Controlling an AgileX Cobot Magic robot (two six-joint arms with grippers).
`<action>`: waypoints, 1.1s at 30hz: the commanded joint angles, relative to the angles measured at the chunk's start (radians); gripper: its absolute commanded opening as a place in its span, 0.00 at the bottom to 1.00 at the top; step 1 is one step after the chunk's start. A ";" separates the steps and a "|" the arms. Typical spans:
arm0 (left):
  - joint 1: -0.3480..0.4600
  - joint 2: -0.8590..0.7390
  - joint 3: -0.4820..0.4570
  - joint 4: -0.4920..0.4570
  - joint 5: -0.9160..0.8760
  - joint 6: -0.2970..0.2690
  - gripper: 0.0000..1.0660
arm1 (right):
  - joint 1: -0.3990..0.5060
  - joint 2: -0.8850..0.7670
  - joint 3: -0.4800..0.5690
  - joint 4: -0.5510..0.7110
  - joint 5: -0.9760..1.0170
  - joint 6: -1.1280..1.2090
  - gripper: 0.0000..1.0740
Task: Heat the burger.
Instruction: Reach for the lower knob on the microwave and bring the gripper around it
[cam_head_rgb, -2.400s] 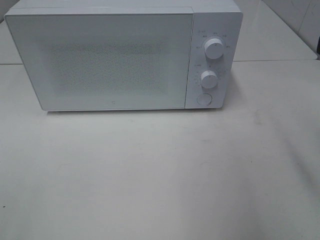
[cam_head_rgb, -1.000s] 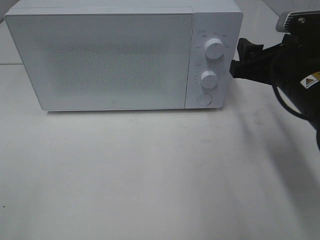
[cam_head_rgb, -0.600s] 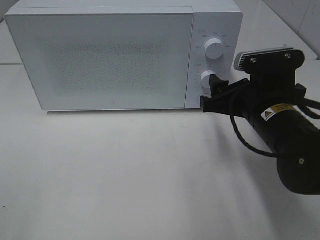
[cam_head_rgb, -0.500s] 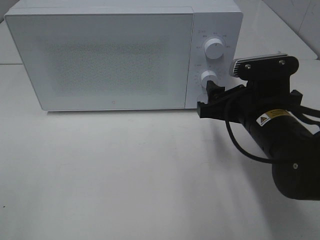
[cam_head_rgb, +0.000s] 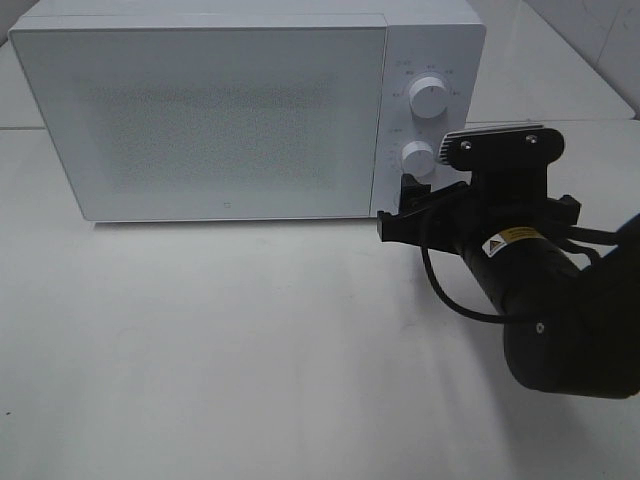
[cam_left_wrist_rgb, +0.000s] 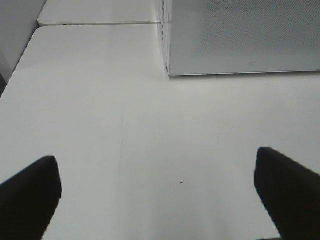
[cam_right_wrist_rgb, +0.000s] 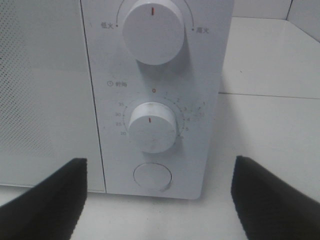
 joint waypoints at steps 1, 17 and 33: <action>0.001 -0.027 0.004 -0.007 -0.004 -0.008 0.94 | 0.004 0.040 -0.057 0.006 -0.152 0.004 0.71; 0.001 -0.027 0.004 -0.007 -0.004 -0.008 0.94 | -0.058 0.151 -0.197 -0.033 -0.145 0.018 0.71; 0.001 -0.027 0.004 -0.007 -0.004 -0.008 0.94 | -0.104 0.228 -0.278 -0.054 -0.142 0.025 0.71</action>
